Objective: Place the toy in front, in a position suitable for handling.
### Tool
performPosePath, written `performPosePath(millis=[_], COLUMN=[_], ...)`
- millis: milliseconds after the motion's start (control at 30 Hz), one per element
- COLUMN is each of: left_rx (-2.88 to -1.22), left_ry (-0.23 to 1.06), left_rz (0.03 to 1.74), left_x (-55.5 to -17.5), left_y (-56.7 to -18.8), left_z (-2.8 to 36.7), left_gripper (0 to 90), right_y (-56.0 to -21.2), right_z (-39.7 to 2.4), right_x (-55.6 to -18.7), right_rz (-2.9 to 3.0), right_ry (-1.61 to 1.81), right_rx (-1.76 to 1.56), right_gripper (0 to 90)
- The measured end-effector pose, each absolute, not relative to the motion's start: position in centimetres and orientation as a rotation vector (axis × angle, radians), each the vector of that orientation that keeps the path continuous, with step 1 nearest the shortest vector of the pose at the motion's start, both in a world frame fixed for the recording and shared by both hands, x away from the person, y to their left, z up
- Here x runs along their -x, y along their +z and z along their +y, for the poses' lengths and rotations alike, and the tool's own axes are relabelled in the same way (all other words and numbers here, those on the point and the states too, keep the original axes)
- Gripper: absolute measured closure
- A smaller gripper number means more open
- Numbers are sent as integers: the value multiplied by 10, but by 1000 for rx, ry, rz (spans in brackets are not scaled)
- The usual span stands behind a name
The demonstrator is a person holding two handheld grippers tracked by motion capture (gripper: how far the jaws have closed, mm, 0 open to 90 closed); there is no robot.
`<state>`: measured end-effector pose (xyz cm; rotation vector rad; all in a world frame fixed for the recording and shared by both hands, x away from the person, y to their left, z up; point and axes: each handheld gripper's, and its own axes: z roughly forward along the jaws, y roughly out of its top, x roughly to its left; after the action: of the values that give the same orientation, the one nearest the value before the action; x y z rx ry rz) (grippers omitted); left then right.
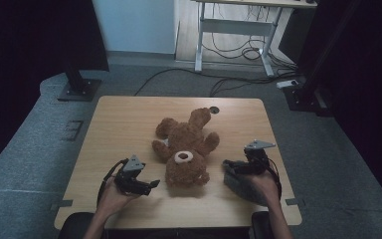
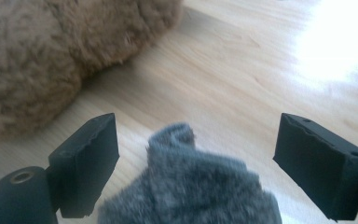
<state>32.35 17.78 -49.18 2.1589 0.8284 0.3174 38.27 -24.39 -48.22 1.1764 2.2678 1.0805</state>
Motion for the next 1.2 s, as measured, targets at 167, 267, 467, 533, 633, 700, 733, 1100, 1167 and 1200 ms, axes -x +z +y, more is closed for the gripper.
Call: performPosePath(millis=[167,267,467,533,633,700,733,1100,1167,1200], left_rx=[-2165,-2180,-2213,-2213,-2221,-2232,-2237,-2228,-2232,-2230], left_ry=[286,290,271,266,254,242,252,281,286,288], left_rz=[771,756,750,753,761,755,756,783,780,782], left_x=[-320,-320,-324,-324,-325,-325,-324,-322,-322,-322], left_y=[-486,-487,-499,-500,-505,-508,-510,-517,-517,-518], left_z=[157,151,137,136,133,131,130,122,120,120], left_gripper=[128,128,136,136,136,120,120,210,233,266], right_y=[-470,-467,-459,-459,-459,-461,-462,-467,-467,-467], right_z=[-231,-227,-207,-204,-196,-192,-190,-175,-173,-173], right_x=[-398,-402,-419,-421,-430,-437,-440,-457,-460,-461], right_rz=[2284,2288,2342,2350,2370,2383,2392,2453,2471,2484], right_ry=[1094,1097,1101,1100,1092,1086,1080,1108,1121,1118], right_rx=[-1141,-1125,-1059,-1051,-1042,-1041,-1042,-1006,-991,-979], right_gripper=[137,138,138,138,138,140,143,286,342,358])
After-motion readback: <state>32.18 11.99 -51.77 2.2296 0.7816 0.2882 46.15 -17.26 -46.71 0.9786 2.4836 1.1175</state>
